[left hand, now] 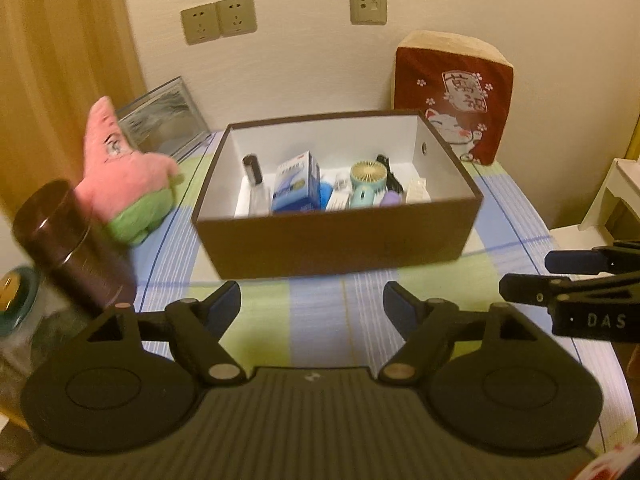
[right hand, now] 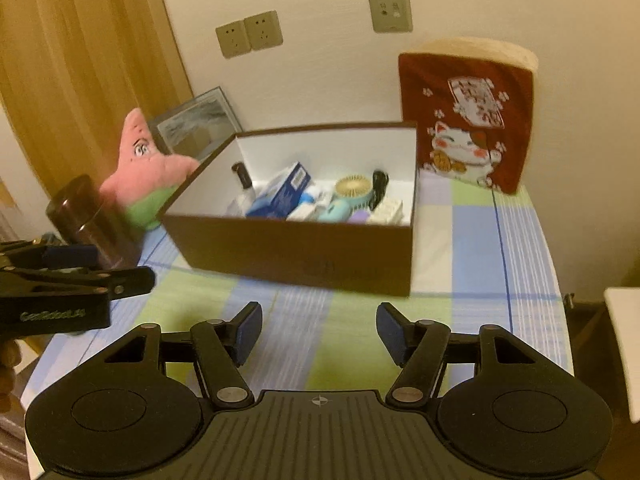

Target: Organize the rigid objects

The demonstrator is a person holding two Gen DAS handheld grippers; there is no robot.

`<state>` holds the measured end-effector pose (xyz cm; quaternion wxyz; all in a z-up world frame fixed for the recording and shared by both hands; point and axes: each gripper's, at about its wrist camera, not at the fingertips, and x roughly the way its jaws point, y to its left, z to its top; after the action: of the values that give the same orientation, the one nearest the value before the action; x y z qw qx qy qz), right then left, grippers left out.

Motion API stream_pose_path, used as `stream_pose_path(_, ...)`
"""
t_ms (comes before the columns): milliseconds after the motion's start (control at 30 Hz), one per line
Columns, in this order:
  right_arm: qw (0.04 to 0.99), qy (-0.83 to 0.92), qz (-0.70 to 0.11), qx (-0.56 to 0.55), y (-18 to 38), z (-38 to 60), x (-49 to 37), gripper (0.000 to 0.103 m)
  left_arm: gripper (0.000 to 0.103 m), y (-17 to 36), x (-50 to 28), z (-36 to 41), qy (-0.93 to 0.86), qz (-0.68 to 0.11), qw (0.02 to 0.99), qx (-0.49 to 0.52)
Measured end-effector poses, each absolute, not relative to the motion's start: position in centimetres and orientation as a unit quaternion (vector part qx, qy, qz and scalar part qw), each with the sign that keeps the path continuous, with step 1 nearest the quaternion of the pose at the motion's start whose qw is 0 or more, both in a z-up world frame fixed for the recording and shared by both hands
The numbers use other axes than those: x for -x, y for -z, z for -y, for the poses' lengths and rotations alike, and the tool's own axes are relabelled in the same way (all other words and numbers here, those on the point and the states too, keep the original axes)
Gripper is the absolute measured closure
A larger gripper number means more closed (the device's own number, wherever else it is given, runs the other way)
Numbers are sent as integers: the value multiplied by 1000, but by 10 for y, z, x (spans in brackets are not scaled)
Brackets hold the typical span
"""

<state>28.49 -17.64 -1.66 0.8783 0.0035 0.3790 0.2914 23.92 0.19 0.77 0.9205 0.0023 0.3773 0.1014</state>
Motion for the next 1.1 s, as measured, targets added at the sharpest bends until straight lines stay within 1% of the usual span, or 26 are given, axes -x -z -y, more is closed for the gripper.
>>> stream_pose_path(267,869,-283,-404,-33,23,190,-249,40,26,-10,-193,7,-113,-394,912,3)
stream_pose_path(633,860,-270,-431,-31,21,173,-193,40,27,-3,-148,0,-92,-421,902,12)
stream_pose_path(1100,857,-247,-449,-45,14,155,-128,40,27,-7,-91,-21,-69,-425,903,14)
